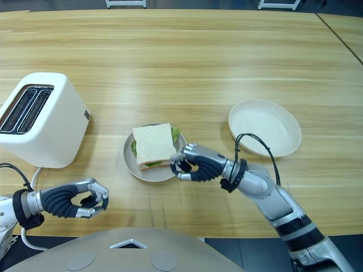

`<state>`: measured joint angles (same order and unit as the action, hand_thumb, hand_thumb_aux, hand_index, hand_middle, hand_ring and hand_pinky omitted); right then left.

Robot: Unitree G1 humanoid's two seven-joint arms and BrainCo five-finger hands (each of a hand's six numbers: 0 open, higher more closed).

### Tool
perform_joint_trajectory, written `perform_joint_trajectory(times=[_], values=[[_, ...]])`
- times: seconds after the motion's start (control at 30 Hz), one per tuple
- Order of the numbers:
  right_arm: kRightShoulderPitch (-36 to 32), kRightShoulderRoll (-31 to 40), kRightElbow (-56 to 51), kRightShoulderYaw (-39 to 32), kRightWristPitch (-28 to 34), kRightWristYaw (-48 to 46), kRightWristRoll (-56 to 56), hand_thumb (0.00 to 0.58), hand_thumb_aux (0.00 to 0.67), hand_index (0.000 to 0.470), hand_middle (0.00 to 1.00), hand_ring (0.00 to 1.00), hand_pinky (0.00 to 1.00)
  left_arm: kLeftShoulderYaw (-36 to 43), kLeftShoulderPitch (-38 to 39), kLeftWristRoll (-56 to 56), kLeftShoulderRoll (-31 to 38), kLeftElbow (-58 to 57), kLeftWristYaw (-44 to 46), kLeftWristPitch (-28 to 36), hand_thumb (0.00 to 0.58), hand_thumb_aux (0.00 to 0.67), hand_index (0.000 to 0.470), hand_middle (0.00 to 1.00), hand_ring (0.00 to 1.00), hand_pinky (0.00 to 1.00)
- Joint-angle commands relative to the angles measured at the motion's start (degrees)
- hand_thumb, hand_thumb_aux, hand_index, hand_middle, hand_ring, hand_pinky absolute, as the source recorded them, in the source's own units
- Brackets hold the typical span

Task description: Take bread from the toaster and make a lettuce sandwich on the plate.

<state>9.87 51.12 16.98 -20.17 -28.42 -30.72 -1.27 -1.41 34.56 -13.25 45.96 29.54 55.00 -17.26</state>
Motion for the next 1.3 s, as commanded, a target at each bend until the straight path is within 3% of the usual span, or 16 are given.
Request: perform_joint_trajectory(times=[0.03, 0.23, 0.47, 0.63, 0.8, 1.13, 1.23, 1.3], values=[[4.55, 5.51, 2.56, -0.29, 2.91, -9.15, -3.24, 0.58, 0.67, 0.47, 1.0, 1.0, 1.0, 4.75, -1.91, 1.17, 0.73, -4.95, 3.41, 0.14, 0.58, 0.67, 0.47, 1.0, 1.0, 1.0], [2.41, 0.92, -2.35, -5.17, 4.37, -13.84, 6.52, 0.58, 0.67, 0.47, 1.0, 1.0, 1.0, 11.94, -9.33, 9.66, -2.27, -17.39, 1.8, 0.38, 0.58, 0.67, 0.47, 1.0, 1.0, 1.0], [-3.63, -8.37, -13.89, -9.58, -0.11, -8.41, 21.74, 0.58, 0.67, 0.47, 1.0, 1.0, 1.0, 17.29, -19.69, 20.03, -8.03, -29.28, -6.12, -1.61, 0.58, 0.67, 0.47, 1.0, 1.0, 1.0], [-10.97, -14.41, -23.28, -9.02, -0.92, 7.06, 36.79, 0.58, 0.67, 0.47, 1.0, 1.0, 1.0, 19.09, -25.89, 27.54, -14.4, -35.19, -17.77, -1.24, 0.58, 0.67, 0.47, 1.0, 1.0, 1.0], [-19.35, -20.28, -33.74, -10.79, 3.46, 25.89, 51.23, 0.58, 0.67, 0.47, 1.0, 1.0, 1.0, 20.28, -32.36, 33.57, -20.02, -44.35, -29.34, -0.27, 0.58, 0.67, 0.47, 1.0, 1.0, 1.0], [-34.3, -33.83, -54.06, -10.94, 13.16, 50.23, 56.41, 0.58, 0.67, 0.47, 1.0, 1.0, 1.0, 19.4, -52.7, 40.61, -29.61, -67.94, -55.44, -3.13, 0.58, 0.67, 0.47, 1.0, 1.0, 1.0], [-36.25, -35.78, -54.63, -9.25, 14.28, 57.76, 55.36, 0.58, 0.67, 0.47, 1.0, 1.0, 1.0, 16.6, -53.61, 40.76, -29.91, -65.22, -64.25, -7.22, 0.58, 0.67, 0.47, 1.0, 1.0, 1.0], [-35.97, -35.87, -51.84, -7.24, 14.45, 63.25, 54.53, 0.58, 0.67, 0.47, 1.0, 1.0, 1.0, 13.33, -50.78, 41.11, -29.11, -57.03, -69.67, -8.61, 0.58, 0.67, 0.47, 1.0, 1.0, 1.0]])
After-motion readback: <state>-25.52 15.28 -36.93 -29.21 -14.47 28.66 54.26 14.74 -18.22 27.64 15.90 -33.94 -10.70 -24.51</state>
